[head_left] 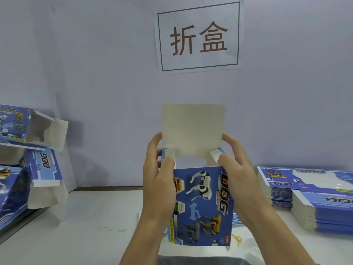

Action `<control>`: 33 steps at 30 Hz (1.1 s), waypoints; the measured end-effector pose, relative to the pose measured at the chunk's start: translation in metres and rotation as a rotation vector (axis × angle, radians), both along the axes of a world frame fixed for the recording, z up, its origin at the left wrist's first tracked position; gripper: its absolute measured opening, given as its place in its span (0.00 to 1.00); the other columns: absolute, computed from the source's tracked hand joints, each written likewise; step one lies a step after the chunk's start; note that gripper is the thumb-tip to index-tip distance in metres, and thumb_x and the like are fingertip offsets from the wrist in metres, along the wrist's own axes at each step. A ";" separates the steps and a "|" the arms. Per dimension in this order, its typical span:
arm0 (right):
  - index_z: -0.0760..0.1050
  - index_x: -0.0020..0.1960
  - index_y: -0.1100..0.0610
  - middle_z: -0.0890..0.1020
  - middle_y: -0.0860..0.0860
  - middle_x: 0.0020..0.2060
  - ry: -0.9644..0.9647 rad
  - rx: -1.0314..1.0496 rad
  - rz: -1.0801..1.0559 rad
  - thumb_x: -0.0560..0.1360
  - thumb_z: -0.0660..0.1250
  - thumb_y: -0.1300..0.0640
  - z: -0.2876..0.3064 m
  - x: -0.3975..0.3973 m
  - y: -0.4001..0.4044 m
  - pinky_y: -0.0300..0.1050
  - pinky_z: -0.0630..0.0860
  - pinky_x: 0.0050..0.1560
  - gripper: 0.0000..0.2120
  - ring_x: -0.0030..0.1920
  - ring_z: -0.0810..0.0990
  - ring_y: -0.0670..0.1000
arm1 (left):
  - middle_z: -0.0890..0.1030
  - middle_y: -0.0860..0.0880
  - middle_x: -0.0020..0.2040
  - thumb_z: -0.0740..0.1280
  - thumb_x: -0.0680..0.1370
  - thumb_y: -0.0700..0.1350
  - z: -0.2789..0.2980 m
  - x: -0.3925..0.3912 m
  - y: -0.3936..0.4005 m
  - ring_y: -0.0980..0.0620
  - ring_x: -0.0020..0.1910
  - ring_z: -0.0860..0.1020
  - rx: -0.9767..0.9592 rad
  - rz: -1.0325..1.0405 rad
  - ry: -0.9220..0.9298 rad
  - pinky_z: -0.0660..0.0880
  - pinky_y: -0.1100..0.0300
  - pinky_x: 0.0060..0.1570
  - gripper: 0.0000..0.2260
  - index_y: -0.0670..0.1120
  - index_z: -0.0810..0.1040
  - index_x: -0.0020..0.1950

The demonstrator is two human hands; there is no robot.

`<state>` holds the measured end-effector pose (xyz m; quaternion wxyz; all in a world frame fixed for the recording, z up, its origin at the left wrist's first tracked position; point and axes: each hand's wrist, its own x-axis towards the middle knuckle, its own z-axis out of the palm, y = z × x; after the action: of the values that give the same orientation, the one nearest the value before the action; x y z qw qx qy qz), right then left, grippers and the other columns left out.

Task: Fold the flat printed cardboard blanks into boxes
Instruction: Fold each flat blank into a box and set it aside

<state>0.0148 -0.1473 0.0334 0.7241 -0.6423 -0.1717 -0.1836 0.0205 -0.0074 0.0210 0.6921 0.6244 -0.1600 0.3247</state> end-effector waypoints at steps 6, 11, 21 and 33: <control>0.75 0.50 0.45 0.77 0.57 0.37 -0.058 0.067 -0.009 0.70 0.60 0.52 -0.010 0.008 -0.002 0.47 0.73 0.29 0.10 0.32 0.76 0.57 | 0.79 0.53 0.43 0.60 0.76 0.51 0.003 -0.003 -0.001 0.55 0.36 0.74 -0.069 -0.019 -0.077 0.71 0.66 0.29 0.07 0.52 0.75 0.50; 0.79 0.42 0.50 0.86 0.57 0.44 -0.100 0.218 0.058 0.71 0.56 0.48 -0.020 0.010 -0.002 0.49 0.78 0.37 0.14 0.41 0.84 0.57 | 0.83 0.44 0.46 0.55 0.77 0.51 0.000 -0.001 0.002 0.50 0.40 0.83 -0.264 -0.076 -0.082 0.78 0.61 0.31 0.13 0.43 0.73 0.43; 0.69 0.73 0.47 0.82 0.47 0.58 -0.168 -0.026 0.206 0.79 0.60 0.59 -0.009 0.010 -0.010 0.40 0.79 0.53 0.23 0.50 0.84 0.43 | 0.80 0.50 0.41 0.53 0.76 0.58 0.004 0.000 0.007 0.54 0.32 0.75 -0.192 0.028 -0.004 0.73 0.64 0.27 0.13 0.60 0.74 0.55; 0.70 0.68 0.39 0.85 0.51 0.40 -0.245 0.206 -0.020 0.73 0.68 0.46 0.002 0.004 -0.038 0.46 0.81 0.37 0.24 0.41 0.85 0.52 | 0.85 0.50 0.54 0.57 0.84 0.47 0.007 0.011 0.037 0.49 0.53 0.84 -0.081 -0.128 0.140 0.80 0.54 0.49 0.12 0.53 0.79 0.60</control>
<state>0.0185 -0.1852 0.0350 0.7577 -0.5393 -0.2324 -0.2846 0.0311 0.0293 0.0282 0.7457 0.6055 -0.1374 0.2418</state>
